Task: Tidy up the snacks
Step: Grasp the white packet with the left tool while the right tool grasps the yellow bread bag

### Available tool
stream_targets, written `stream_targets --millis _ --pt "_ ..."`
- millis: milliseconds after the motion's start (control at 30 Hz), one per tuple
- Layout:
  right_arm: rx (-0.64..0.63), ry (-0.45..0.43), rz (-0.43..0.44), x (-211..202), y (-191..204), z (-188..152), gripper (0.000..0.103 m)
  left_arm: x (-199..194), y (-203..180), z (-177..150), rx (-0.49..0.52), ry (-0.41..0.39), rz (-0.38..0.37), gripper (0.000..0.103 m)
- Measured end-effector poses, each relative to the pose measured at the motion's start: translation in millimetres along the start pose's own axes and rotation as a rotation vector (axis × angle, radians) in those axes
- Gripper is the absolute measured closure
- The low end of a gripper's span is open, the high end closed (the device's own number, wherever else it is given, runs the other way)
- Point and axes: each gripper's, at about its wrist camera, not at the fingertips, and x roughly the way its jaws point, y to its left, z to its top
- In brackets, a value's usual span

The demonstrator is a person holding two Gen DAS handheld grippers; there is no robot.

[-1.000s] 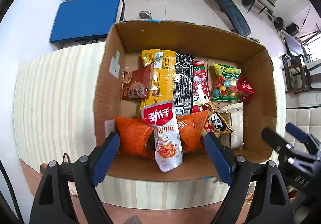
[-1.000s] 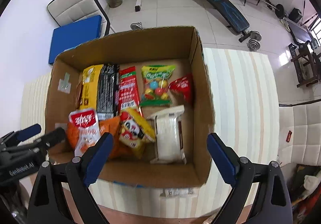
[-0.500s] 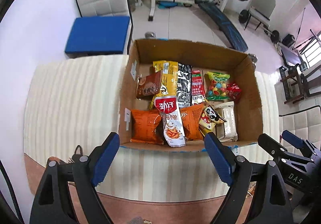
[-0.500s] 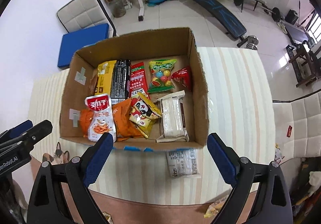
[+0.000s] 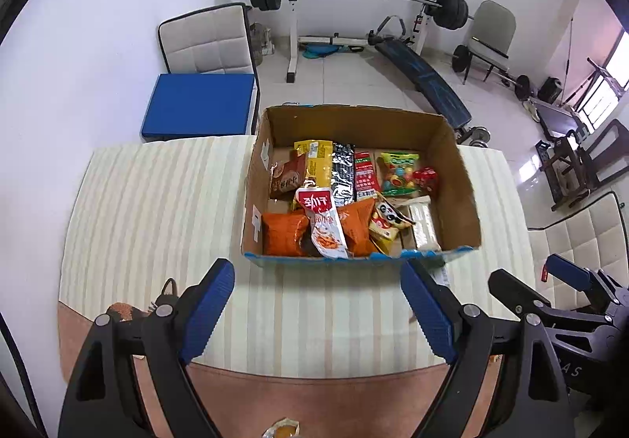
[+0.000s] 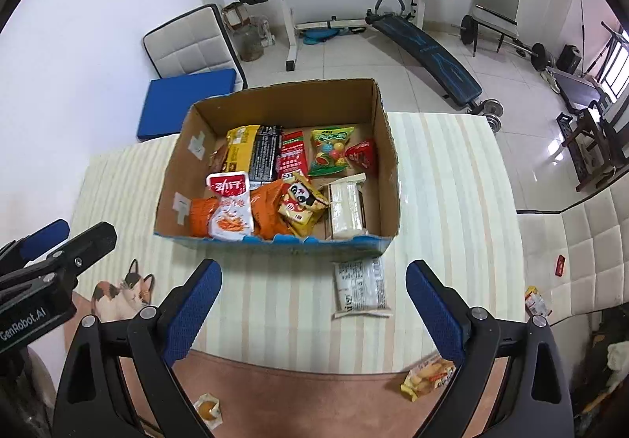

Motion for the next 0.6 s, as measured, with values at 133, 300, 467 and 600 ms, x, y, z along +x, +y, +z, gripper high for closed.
stream_targets --millis 133,300,467,600 --pt "0.020 -0.015 0.052 -12.5 -1.4 -11.8 0.006 -12.1 -2.7 -8.5 -0.008 -0.018 0.005 0.016" --pt "0.148 0.000 0.143 -14.4 -33.7 -34.7 0.006 -3.3 -8.1 -24.4 -0.029 0.011 0.010 0.016" --pt "0.316 0.088 0.098 13.4 -92.8 -70.6 0.006 47.2 -31.7 -47.6 -0.039 0.159 -0.035 0.016" --pt "0.441 0.179 0.027 49.2 -153.6 -99.4 0.006 91.5 -62.7 -61.5 -0.020 0.269 -0.057 0.016"
